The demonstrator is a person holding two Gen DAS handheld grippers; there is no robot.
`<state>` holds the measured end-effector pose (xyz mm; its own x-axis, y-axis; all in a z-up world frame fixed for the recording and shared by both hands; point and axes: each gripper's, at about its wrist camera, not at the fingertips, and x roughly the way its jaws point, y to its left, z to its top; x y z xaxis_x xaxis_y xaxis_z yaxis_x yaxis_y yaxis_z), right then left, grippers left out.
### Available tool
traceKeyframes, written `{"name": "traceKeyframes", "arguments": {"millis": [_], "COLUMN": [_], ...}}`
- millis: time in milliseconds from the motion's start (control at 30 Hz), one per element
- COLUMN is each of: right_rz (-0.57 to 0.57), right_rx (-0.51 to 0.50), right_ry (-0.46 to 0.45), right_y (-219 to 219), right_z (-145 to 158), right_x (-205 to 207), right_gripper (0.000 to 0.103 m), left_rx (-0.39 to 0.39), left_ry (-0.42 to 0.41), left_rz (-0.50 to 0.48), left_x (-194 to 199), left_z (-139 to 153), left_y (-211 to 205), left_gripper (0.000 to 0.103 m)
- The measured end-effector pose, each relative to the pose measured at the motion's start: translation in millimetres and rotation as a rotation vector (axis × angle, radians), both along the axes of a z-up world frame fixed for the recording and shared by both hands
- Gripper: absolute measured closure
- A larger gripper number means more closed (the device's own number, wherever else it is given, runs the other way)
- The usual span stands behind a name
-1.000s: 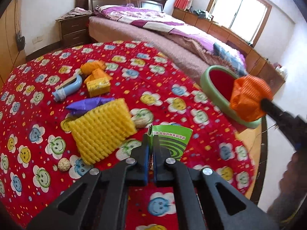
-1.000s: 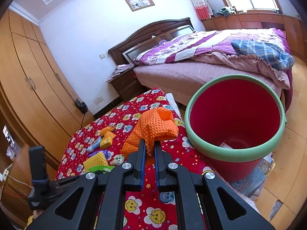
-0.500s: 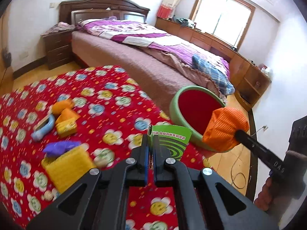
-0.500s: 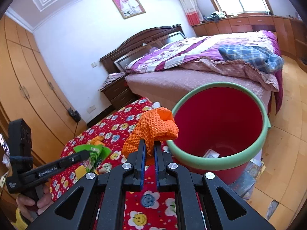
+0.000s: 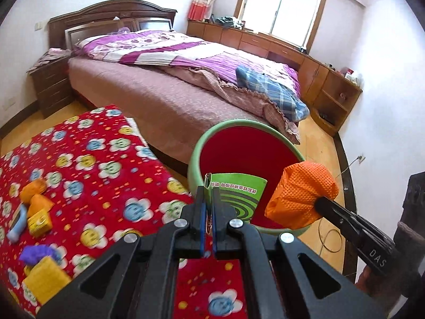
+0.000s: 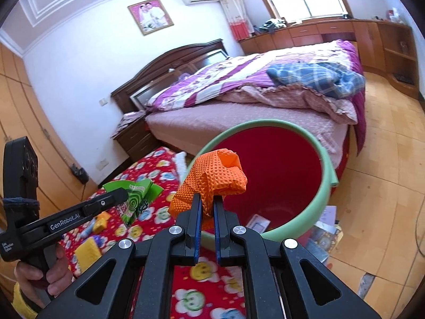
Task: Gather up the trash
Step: 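Carry the green box and orange net over the red bin with both grippers, then open the left gripper to drop the green box while the right drops the orange net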
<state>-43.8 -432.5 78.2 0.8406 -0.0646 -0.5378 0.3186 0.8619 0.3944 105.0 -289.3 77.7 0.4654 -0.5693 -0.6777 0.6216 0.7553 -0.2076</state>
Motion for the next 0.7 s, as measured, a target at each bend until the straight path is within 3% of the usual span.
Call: {"name": "traceKeyframes", "arguments": {"millis": [500,567,633,700], "right_rz": [-0.065,-0.066,-0.065,-0.062], "right_rx": [0.018,0.025,0.028,0.034], "right_ry": [0.067,0.067,0.067,0.069], "right_y": [-36,-38,-38,-39], "right_z": [-29,-30,-31,-33], "right_x": [11,11,12,13], "right_gripper": [0.092,0.091,0.091,0.09], "left_rx": [0.061,0.07,0.074,0.072], "left_ry": [0.033,0.047,0.053,0.054], "left_rz": [-0.032,-0.035,-0.029,-0.018], "left_x": [21,23,24,24], "left_z": [-31,-34,-35,-36], "left_y": [-51,-54,-54,-52], "left_gripper": [0.101,0.094,0.08,0.077]}}
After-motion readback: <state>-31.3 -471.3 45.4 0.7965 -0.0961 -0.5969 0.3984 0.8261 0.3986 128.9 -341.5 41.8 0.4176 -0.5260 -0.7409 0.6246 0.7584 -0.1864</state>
